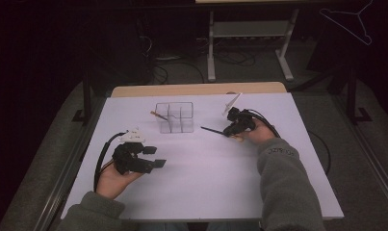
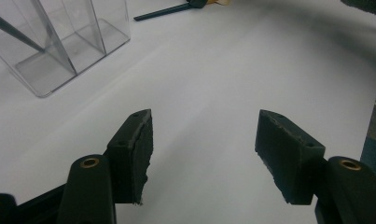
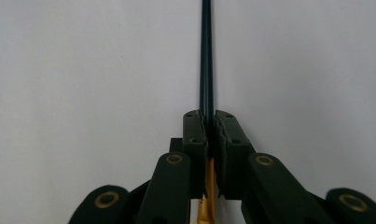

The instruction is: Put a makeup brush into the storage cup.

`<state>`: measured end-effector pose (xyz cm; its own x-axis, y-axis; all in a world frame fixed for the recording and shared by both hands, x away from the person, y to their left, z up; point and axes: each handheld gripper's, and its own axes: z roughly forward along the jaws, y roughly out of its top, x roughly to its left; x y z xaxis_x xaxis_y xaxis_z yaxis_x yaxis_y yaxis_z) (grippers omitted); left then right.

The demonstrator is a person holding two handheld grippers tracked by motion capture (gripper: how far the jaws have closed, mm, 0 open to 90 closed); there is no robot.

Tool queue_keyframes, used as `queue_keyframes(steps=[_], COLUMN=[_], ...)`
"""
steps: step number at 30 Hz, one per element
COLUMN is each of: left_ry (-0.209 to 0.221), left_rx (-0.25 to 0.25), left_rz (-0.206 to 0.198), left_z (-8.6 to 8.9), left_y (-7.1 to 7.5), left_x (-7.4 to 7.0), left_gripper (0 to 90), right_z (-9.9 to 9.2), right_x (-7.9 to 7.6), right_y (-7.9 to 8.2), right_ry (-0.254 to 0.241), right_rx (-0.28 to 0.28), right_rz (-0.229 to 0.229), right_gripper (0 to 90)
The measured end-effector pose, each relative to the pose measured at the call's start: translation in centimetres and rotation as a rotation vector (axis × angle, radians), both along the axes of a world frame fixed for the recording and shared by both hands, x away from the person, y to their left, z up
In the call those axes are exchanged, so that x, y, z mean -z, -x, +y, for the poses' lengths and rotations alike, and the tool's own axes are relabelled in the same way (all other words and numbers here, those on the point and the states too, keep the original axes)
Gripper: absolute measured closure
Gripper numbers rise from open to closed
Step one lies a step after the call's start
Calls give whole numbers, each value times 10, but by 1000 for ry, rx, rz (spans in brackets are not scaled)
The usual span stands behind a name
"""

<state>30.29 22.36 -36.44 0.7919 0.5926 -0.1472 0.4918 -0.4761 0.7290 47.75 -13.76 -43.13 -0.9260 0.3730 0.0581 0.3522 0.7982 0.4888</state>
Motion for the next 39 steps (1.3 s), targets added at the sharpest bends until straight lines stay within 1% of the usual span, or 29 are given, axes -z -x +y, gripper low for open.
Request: queue_keyframes(steps=[2,4,6,8,9,11,12,13,16,17,18,19,21,22,23,24,25,26,27,28,29,31,32,33,34,35,36,37,39], left_ry=[7,6,-1,5,3,2,2,0,-3,-5,-13,-8,-8,-8,-18,-18,-22,-24,-24,-25,-26,-28,-28,-32,-43,-39,-42,-52,-58], left_rx=[-2,-3,4,0,6,10,10,13,26,29,38,35,36,36,48,48,52,57,57,62,68,71,71,78,88,91,94,104,114], left_rz=[2,1,-4,-3,-8,-8,-8,-7,-15,-17,-18,-18,-16,-16,-24,-24,-27,-30,-30,-32,-39,-38,-38,-45,-45,-51,-48,-51,-58], left_z=[0,1,0,-1,-1,-3,-3,-3,-5,-6,-6,-7,-9,-9,-10,-10,-11,-14,-14,-15,-18,-21,-21,-22,-23,-25,-27,-29,-32], left_y=[0,0,1,1,1,2,2,2,2,3,3,3,3,3,2,2,2,3,3,4,4,5,5,4,4,4,5,5,6], left_x=[0,-1,-2,-2,-2,-3,-3,-3,-4,-5,-5,-5,-6,-6,-7,-7,-8,-10,-10,-11,-12,-14,-14,-15,-17,-18,-20,-22,-24], left_gripper=[366,366,365,365,366,365,365,365,365,364,365,365,365,365,365,365,365,365,365,365,365,362,356,354,354,354,353,353,352], right_z=[-2,-3,-5,-5,-5,-5,-5,-6,-6,-6,-7,-8,-10,-11,-12,-12,-12,-13,-13,-13,-13,-12,-12,-12,-11,-11,-10,-10,-8], right_x=[-1,-2,-8,-9,-13,-16,-16,-16,-16,-17,-18,-19,-23,-25,-27,-27,-29,-34,-34,-39,-41,-46,-46,-50,-52,-53,-54,-54,-60], right_y=[3,4,8,10,14,18,18,22,25,29,32,33,39,41,45,45,48,54,54,61,64,71,71,78,81,85,88,88,98], right_ry=[2,2,-8,-11,-9,-10,-10,-23,-20,-23,-30,-49,-69,-72,-70,-70,-74,-76,-76,-84,-85,-97,-97,-106,-110,-108,-106,-106,-118], right_rx=[-19,-21,-27,-32,-46,-56,-56,-60,-73,-77,-79,-86,-97,-103,-106,-106,-113,-122,-122,-130,-134,-148,-148,-159,-166,-171,-178,-178,-194], right_rz=[9,10,5,6,-3,-5,-5,-4,-6,1,5,7,-2,-5,-5,-5,-4,-16,-16,-21,-27,-37,-37,-47,-45,-50,-53,-53,-64], right_gripper=[831,831,830,831,830,830,830,830,830,830,830,830,830,830,830,830,830,830,830,830,830,830,830,830,830,830,830,830,830])
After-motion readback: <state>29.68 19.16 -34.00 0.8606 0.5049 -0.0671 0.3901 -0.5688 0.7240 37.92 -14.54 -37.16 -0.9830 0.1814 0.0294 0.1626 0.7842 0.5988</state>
